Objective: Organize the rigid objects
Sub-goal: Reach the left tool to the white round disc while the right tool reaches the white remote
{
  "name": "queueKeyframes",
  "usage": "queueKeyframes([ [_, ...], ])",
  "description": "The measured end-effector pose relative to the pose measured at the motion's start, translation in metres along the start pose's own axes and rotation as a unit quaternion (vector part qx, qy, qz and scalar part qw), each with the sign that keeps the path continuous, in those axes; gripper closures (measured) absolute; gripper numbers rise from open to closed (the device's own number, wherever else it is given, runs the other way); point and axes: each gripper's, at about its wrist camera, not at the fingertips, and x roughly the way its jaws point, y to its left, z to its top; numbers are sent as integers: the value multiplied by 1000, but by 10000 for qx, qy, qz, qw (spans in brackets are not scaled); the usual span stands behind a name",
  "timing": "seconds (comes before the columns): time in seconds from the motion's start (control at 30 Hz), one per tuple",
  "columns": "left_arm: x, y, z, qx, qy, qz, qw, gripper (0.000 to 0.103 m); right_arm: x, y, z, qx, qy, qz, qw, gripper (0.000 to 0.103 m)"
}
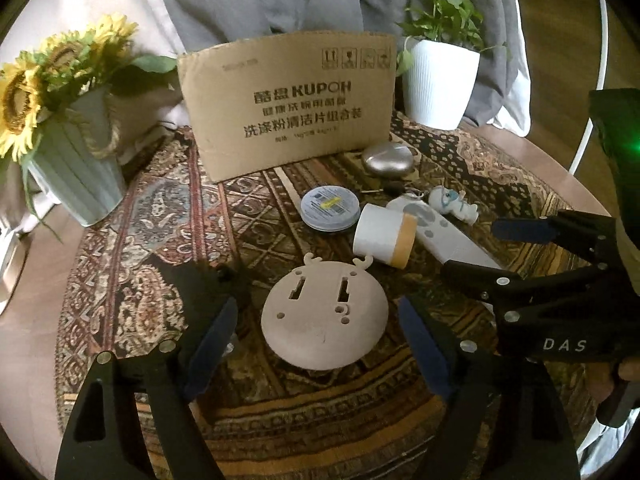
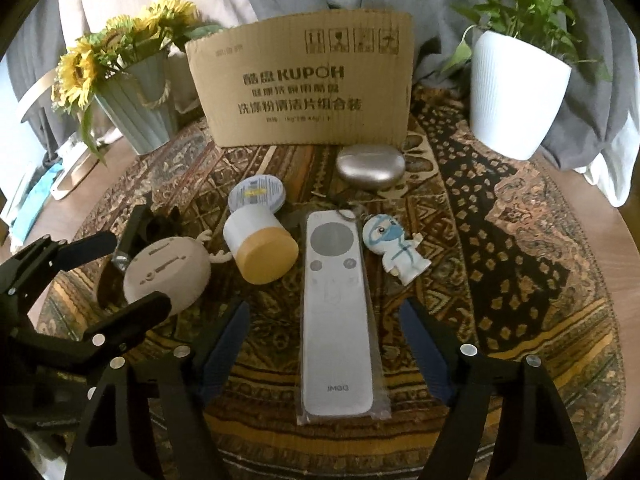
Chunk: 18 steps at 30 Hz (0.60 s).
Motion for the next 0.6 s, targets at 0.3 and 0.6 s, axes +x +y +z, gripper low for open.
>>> queueKeyframes([
  [0.3, 21, 5, -1, -145, 142, -284, 9994, 24, 17, 0, -1, -11, 43, 114, 9999, 32],
  [0.6, 34, 9, 0, -391, 198, -379, 9983, 29, 26, -1, 0, -32, -29, 99, 9999, 38],
])
